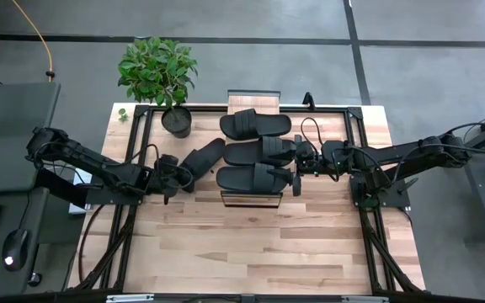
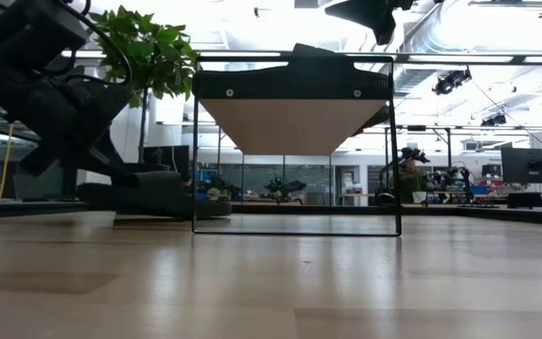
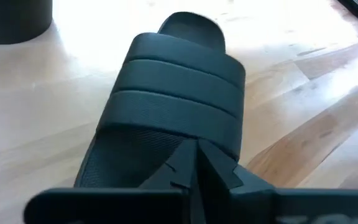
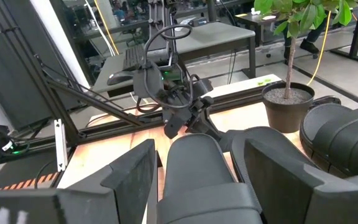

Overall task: Pick and place slides into the shelf
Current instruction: Put the black slipper on the shelf

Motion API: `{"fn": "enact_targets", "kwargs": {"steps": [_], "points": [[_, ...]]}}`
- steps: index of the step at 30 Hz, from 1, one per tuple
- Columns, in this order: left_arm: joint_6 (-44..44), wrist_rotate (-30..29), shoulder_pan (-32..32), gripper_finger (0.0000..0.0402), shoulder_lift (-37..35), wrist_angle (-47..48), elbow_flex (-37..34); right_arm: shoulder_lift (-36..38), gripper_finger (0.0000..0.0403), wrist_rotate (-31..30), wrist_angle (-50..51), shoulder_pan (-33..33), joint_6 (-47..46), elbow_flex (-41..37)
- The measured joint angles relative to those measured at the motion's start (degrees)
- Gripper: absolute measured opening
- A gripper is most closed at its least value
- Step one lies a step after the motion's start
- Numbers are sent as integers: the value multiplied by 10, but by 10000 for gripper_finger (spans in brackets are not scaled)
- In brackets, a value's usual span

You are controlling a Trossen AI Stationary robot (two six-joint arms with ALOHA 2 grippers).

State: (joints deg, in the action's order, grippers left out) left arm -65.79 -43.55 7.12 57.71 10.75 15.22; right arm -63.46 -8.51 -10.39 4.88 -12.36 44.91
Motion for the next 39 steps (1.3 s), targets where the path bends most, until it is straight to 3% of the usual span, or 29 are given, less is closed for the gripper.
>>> {"fn": "enact_targets", "kwargs": {"steps": [12,19,25,34,39], "points": [[11,36,0,9,0,0,0,0,238,0,0,0,0,0],[187,117,0,18,0,-1,17,0,238,0,0,0,2,0],[364,207,0,58,0,-4,38,0,238,0,3,0,7,0],[416,219,2,145,0,51,38,0,238,0,7,0,8,0],[420,207,2,167,0,55,38,0,238,0,8,0,9,0]]}}
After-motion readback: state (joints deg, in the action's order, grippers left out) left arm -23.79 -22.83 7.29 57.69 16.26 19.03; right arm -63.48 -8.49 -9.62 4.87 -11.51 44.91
